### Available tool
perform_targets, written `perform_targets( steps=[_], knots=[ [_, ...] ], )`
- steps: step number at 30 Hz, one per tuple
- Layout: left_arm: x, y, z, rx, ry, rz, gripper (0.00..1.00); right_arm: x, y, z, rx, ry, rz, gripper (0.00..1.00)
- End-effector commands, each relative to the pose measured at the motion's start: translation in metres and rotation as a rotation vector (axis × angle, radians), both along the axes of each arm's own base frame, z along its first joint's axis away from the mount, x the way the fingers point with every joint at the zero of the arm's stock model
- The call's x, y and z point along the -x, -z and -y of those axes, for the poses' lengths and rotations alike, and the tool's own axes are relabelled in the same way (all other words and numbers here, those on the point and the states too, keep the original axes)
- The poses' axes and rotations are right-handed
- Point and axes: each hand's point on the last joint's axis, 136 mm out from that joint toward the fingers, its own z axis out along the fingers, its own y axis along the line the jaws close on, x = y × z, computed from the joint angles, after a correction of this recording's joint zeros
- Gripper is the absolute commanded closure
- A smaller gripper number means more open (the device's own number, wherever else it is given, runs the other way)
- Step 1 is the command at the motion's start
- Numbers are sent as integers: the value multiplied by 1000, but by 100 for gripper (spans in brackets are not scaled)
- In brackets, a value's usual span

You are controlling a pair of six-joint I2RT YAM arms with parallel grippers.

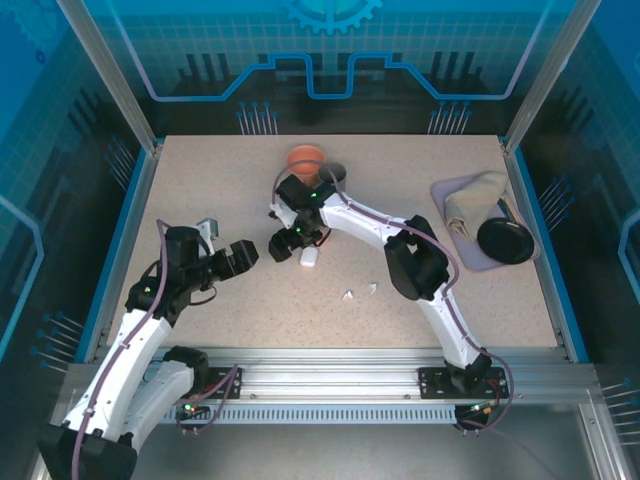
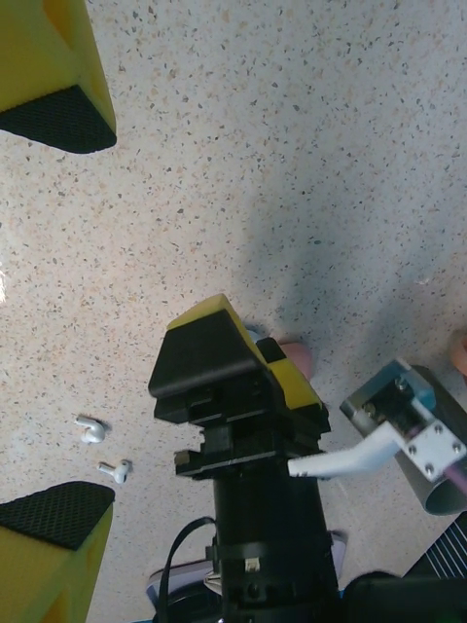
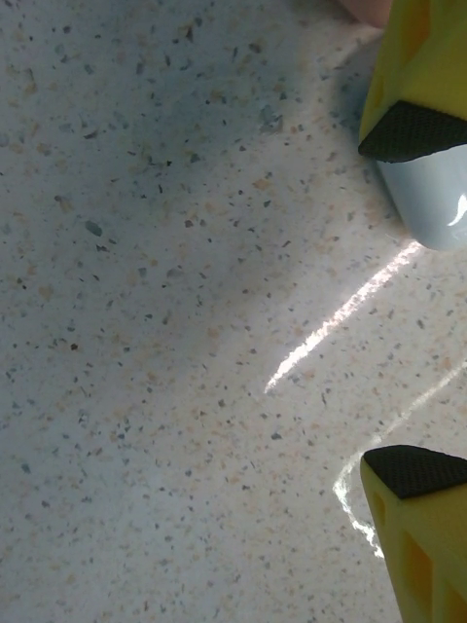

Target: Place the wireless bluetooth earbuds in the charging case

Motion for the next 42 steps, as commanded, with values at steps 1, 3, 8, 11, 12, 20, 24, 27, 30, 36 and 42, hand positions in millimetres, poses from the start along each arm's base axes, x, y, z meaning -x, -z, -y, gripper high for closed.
perform_targets(
  steps=[1, 3, 8, 11, 12, 20, 24, 27, 30, 36, 42],
  knots=[
    [5, 8, -4, -21, -4, -15, 9, 10, 18, 8, 74, -25, -57, 20],
    [6, 8, -4, -21, -4, -16, 9, 10, 23, 10, 90, -28, -65, 20],
    [6, 9, -3, -17, -1, -18, 8, 14, 23, 22, 132, -34, -62, 20],
    [6, 10, -3, -16, -1, -20, 8, 19, 20, 29, 141, -33, -60, 20],
    [6, 10, -3, -16, -1, -21, 8, 21, 19, 31, 142, -31, -60, 20],
    [5, 10, -2, -13, 2, -20, 8, 41, 10, 52, 157, -24, -73, 21],
    [3, 11, -2, -10, 2, -24, 8, 54, 5, 60, 146, -39, -85, 21],
    [2, 12, -1, -8, 1, -26, 8, 69, 5, 60, 130, -64, -104, 21],
    [1, 11, 0, -4, 4, -26, 8, 82, 7, 64, 138, -89, -112, 21],
    [0, 10, 2, 14, 4, -32, 7, 76, 1, 80, 155, -128, 50, 19],
    [-5, 12, 11, 83, 15, -63, 2, 64, -10, 82, 112, -139, 210, 15]
  ],
)
